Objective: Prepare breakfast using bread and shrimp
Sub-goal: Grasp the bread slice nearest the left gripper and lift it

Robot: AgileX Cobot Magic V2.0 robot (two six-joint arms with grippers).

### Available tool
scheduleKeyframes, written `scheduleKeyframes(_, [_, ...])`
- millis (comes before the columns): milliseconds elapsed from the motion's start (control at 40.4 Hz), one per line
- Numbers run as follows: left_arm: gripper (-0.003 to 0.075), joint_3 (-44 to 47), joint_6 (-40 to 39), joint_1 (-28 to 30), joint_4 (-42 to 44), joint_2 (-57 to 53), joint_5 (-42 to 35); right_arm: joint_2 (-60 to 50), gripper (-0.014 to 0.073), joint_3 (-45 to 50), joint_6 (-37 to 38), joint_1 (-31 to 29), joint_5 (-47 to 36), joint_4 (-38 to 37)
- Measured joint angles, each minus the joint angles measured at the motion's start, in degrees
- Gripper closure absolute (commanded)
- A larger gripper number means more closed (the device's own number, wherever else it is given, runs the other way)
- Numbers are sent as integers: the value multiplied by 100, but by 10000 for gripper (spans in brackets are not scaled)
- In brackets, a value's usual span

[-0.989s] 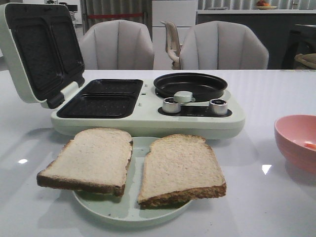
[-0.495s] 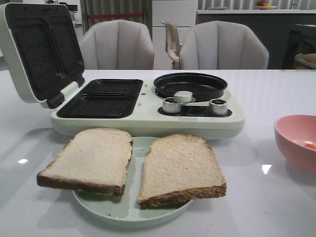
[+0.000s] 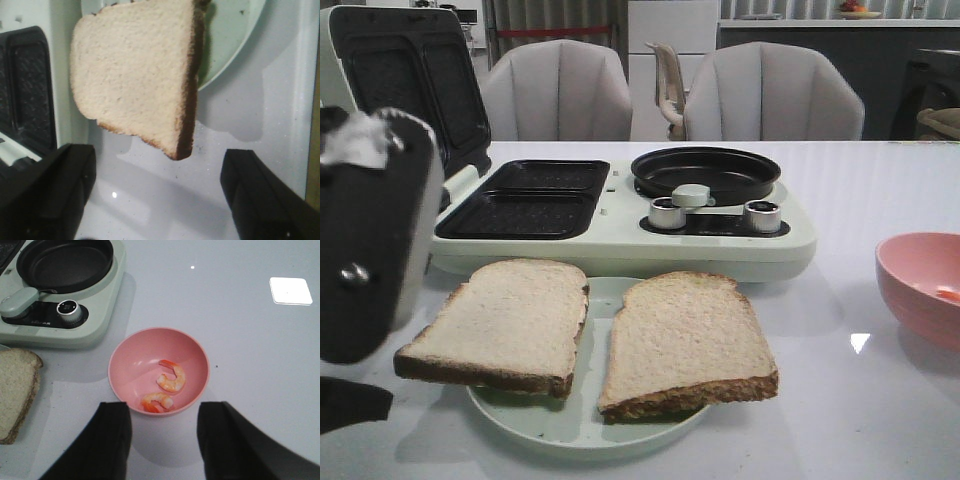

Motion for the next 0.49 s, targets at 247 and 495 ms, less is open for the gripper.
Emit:
scheduleKeyframes(247, [192,-392,-538,0,415,930,114,0,160,0,0,0,0,0])
scheduleKeyframes(495, [314,-652,-760,0,671,1617,542,0,160,0,0,0,0,0])
